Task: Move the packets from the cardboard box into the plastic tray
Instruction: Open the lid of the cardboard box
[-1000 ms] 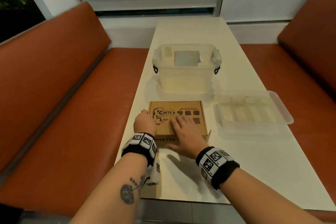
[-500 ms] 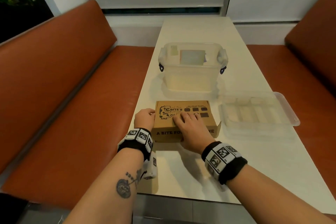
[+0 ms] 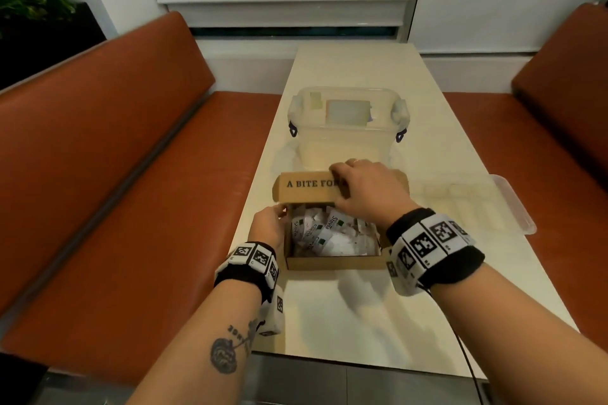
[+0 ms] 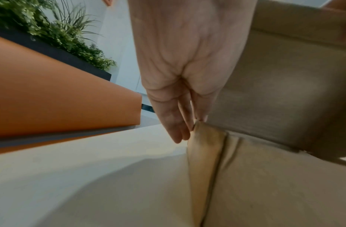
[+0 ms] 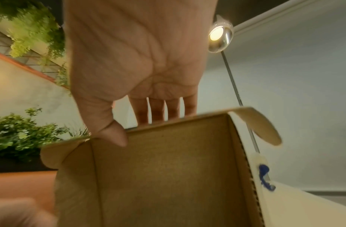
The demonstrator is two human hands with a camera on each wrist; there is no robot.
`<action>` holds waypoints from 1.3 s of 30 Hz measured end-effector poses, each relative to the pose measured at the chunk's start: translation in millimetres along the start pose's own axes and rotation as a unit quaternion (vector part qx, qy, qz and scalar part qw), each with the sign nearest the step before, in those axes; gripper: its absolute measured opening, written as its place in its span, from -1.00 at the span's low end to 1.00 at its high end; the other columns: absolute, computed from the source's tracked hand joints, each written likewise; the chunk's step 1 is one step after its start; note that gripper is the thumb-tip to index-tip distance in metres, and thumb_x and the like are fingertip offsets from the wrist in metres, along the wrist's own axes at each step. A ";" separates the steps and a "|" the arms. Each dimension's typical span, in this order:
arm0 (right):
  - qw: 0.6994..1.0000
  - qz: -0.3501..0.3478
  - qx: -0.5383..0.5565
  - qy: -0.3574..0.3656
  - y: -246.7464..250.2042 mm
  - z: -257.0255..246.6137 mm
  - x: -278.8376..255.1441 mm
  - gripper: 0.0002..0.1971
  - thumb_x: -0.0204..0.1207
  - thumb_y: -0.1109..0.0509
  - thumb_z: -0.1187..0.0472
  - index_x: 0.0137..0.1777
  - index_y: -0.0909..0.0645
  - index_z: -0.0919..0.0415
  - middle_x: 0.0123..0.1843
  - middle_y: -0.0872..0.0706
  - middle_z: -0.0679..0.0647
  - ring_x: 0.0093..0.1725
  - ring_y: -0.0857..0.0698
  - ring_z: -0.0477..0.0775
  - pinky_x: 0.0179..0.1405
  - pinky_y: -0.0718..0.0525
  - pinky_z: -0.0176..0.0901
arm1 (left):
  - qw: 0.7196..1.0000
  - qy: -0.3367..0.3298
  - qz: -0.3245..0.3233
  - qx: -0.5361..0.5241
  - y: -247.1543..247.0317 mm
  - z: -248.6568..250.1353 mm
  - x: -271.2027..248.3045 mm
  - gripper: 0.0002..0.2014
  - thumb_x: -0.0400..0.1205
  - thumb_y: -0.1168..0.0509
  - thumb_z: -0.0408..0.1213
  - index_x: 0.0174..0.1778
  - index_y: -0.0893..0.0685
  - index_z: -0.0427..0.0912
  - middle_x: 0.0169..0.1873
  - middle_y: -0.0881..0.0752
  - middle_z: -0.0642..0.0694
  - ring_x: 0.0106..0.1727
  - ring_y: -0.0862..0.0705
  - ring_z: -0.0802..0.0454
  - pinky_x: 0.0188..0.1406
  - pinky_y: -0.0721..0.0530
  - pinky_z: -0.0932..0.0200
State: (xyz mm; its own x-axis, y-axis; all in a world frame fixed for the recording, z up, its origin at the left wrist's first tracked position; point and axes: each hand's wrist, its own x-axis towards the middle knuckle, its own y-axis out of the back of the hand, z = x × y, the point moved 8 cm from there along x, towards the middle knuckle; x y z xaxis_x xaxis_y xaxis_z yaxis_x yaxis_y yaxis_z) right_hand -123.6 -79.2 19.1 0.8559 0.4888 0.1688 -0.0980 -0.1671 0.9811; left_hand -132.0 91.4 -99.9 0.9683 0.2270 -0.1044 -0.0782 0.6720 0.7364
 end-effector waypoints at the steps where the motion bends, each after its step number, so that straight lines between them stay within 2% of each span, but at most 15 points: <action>1: 1.000 0.025 -0.007 -0.012 7.9 4.6 4.9 -0.62 0.51 -0.28 -0.03 0.29 -0.55 0.04 0.09 -0.66 0.04 0.02 -0.61 0.09 -0.15 -0.45 -0.13 | 1.000 0.000 0.001 0.008 -1.8 1.4 0.5 -0.72 0.70 -0.20 -0.31 0.28 -0.68 -0.19 0.10 -0.75 -0.27 0.13 -0.68 -0.22 -0.12 -0.45 0.22; 5: 0.992 0.106 -0.036 -0.064 29.9 25.6 22.3 -0.67 0.56 -0.28 -0.01 0.22 -0.65 0.13 0.25 -0.61 0.12 0.25 -0.51 0.21 0.17 -0.39 0.03 | 0.999 -0.021 0.003 0.026 -5.6 6.1 0.1 -0.68 0.73 -0.14 -0.22 0.27 -0.67 -0.27 0.12 -0.73 -0.37 0.16 -0.68 -0.28 0.11 -0.60 0.03; 7: 0.983 0.156 -0.042 -0.092 38.1 34.2 24.9 -0.73 0.56 -0.32 0.07 0.14 -0.64 0.21 0.18 -0.61 0.18 0.21 -0.50 0.24 0.11 -0.36 0.07 | 0.998 -0.037 0.008 0.041 -5.7 8.3 -1.8 -0.66 0.74 -0.12 -0.18 0.27 -0.67 -0.28 0.09 -0.73 -0.40 0.14 -0.68 -0.30 0.10 -0.63 -0.04; 9: 0.975 0.188 -0.044 -0.110 41.0 40.9 26.8 -0.82 0.57 -0.28 0.26 0.11 -0.61 0.28 0.11 -0.64 0.25 0.14 -0.53 0.28 -0.05 -0.37 0.08 | 0.997 -0.042 0.009 0.069 -5.2 8.8 -1.4 -0.67 0.75 -0.10 -0.20 0.28 -0.66 -0.26 0.05 -0.74 -0.39 0.11 -0.68 -0.31 0.06 -0.64 -0.06; 11: 0.975 0.183 -0.028 -0.123 35.4 49.2 30.6 -0.81 0.58 -0.21 0.38 0.13 -0.58 0.31 0.07 -0.63 0.28 0.09 -0.53 0.29 -0.18 -0.35 0.03 | 0.992 -0.045 -0.001 0.120 -6.4 9.6 1.4 -0.72 0.72 -0.10 -0.34 0.23 -0.66 -0.28 0.01 -0.73 -0.39 0.08 -0.67 -0.31 -0.03 -0.61 -0.04; 14: 0.978 0.156 -0.001 -0.141 22.8 62.1 35.4 -0.77 0.62 -0.18 0.37 0.22 -0.55 0.28 0.11 -0.59 0.25 0.12 -0.51 0.28 -0.17 -0.45 0.01 | 0.987 -0.048 -0.010 0.155 -7.7 11.8 4.6 -0.71 0.64 -0.07 -0.51 0.12 -0.67 -0.36 -0.01 -0.73 -0.37 0.05 -0.66 -0.28 -0.12 -0.54 0.01; 16: 0.978 0.145 0.010 -0.147 16.6 67.9 37.1 -0.71 0.62 -0.17 0.36 0.30 -0.53 0.26 0.17 -0.59 0.24 0.16 -0.51 0.28 -0.10 -0.50 0.03 | 0.990 -0.038 -0.002 0.138 -6.4 11.8 7.3 -0.71 0.62 -0.08 -0.53 0.11 -0.69 -0.36 0.00 -0.74 -0.35 0.04 -0.67 -0.26 -0.11 -0.57 0.05; 19: 0.978 0.151 0.020 -0.146 9.6 72.1 35.3 -0.61 0.60 -0.20 0.35 0.43 -0.48 0.21 0.27 -0.59 0.22 0.19 -0.53 0.29 0.01 -0.50 0.05 | 0.997 0.003 0.023 0.069 -1.1 9.8 11.1 -0.66 0.63 -0.16 -0.47 0.33 -0.58 -0.30 0.09 -0.72 -0.31 0.13 -0.67 -0.25 0.10 -0.66 -0.04; 22: 0.967 0.180 0.081 -0.158 3.1 79.0 24.8 -0.53 0.59 -0.23 0.30 0.52 -0.38 0.18 0.38 -0.54 0.23 0.25 -0.51 0.30 0.13 -0.54 0.08 | 0.998 0.031 0.045 0.012 6.2 12.9 15.7 -0.49 0.66 -0.24 -0.25 0.53 -0.34 -0.28 0.26 -0.62 -0.31 0.29 -0.59 -0.26 0.25 -0.58 -0.07; 25: 0.952 0.202 0.137 -0.186 -6.5 88.5 11.7 -0.43 0.60 -0.26 0.25 0.60 -0.23 0.17 0.45 -0.44 0.26 0.35 -0.43 0.28 0.31 -0.47 0.08 | 0.995 0.028 0.065 -0.072 13.2 22.8 23.3 -0.47 0.72 -0.16 -0.12 0.58 -0.26 -0.24 0.42 -0.52 -0.27 0.41 -0.52 -0.21 0.36 -0.48 -0.02; 27: 0.931 0.216 0.202 -0.212 -13.9 94.5 3.4 -0.35 0.61 -0.28 0.25 0.65 -0.09 0.20 0.50 -0.34 0.28 0.43 -0.38 0.24 0.43 -0.37 -0.02 | 0.993 0.002 0.070 -0.097 15.0 32.5 29.2 -0.54 0.75 -0.08 -0.15 0.55 -0.33 -0.23 0.40 -0.55 -0.25 0.39 -0.53 -0.18 0.33 -0.47 0.04; 30: 0.885 0.210 0.305 -0.281 -30.0 107.5 -6.0 -0.32 0.64 -0.26 0.24 0.66 0.02 0.26 0.55 -0.26 0.29 0.47 -0.38 0.22 0.42 -0.36 -0.08 | 0.992 -0.025 0.087 -0.084 19.1 40.1 36.1 -0.64 0.78 0.00 -0.21 0.40 -0.49 -0.30 0.22 -0.66 -0.29 0.23 -0.60 -0.22 0.07 -0.48 0.09; 33: 0.872 0.140 0.343 -0.320 -47.6 117.6 -5.7 -0.45 0.68 -0.20 0.19 0.61 -0.16 0.31 0.55 -0.35 0.31 0.52 -0.36 0.24 0.44 -0.31 -0.07 | 0.991 -0.011 0.108 -0.073 25.5 33.3 40.6 -0.67 0.78 0.03 -0.25 0.22 -0.54 -0.38 0.05 -0.67 -0.34 0.05 -0.62 -0.24 -0.08 -0.47 0.06; 36: 0.887 0.111 0.322 -0.311 -50.6 123.0 -4.0 -0.67 0.71 -0.11 0.20 0.30 -0.50 0.42 0.20 -0.65 0.39 0.24 -0.59 0.36 0.09 -0.47 -0.04 | 0.993 -0.013 0.106 -0.057 29.1 26.4 44.4 -0.67 0.78 0.03 -0.26 0.14 -0.55 -0.42 -0.05 -0.65 -0.35 -0.06 -0.61 -0.24 -0.08 -0.55 -0.02; 39: 0.895 0.107 0.299 -0.314 -49.8 130.1 -8.5 -0.70 0.72 -0.05 0.23 0.13 -0.53 0.45 0.02 -0.67 0.39 0.04 -0.61 0.37 -0.06 -0.48 0.00 | 0.994 -0.014 0.092 -0.063 30.1 19.5 47.7 -0.67 0.77 0.02 -0.25 0.10 -0.55 -0.43 -0.01 -0.65 -0.37 -0.01 -0.62 -0.28 0.03 -0.64 -0.09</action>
State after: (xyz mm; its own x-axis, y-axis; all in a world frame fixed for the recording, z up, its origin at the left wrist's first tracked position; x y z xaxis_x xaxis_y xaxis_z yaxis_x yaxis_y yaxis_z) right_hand -59.9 -186.5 -43.6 0.9849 -0.1557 0.0751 -0.1652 -0.7197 0.6744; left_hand -83.6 108.7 -69.7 0.9409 0.3356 0.0446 -0.2822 0.7047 0.6510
